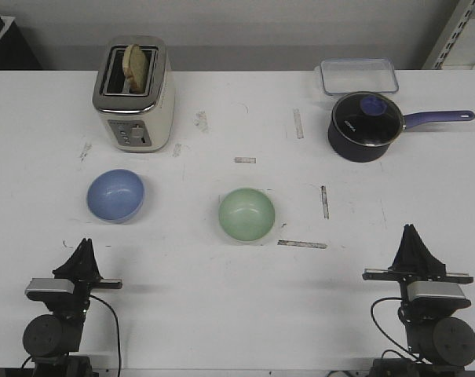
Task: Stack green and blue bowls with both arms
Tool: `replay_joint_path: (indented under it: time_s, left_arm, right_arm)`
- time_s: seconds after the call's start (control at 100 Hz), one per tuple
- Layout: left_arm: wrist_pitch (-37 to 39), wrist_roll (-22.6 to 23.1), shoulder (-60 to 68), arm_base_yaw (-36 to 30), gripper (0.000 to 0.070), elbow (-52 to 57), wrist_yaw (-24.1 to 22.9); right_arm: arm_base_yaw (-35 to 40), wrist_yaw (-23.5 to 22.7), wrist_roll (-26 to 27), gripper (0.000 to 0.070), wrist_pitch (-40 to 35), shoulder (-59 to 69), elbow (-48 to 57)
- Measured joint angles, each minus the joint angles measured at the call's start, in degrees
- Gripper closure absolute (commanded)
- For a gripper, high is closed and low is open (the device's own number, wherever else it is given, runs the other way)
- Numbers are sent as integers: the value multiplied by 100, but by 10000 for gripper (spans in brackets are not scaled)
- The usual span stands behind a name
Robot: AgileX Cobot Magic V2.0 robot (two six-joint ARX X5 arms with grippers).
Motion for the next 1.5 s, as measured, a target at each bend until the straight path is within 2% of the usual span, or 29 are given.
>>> replay_joint_path:
  time_s: [0.28, 0.47, 0.73, 1.14, 1.22, 1.34, 1.5]
  left_arm:
    - [-273, -92, 125, 2, 699, 511, -2]
    - [-1152, -90, 634, 2, 699, 1412, -2]
    - [-1961, -90, 2002, 2, 699, 2559, -2]
    - [-3615, -190, 4948, 0, 699, 4870, -9]
    - [-3836, -417, 5370, 2, 699, 5311, -7]
    - [-4135, -1067, 5936, 4, 699, 5805, 28]
    - [-4865, -1523, 6642, 214, 697, 6308, 807]
  right_arm:
    - [0, 0, 0, 698, 0, 0, 0]
    - [0, 0, 0, 698, 0, 0, 0]
    - [0, 0, 0, 698, 0, 0, 0]
    - [0, 0, 0, 698, 0, 0, 0]
    - [0, 0, 0, 698, 0, 0, 0]
    - [0, 0, 0, 698, 2, 0, 0]
    - [0, 0, 0, 698, 2, 0, 0]
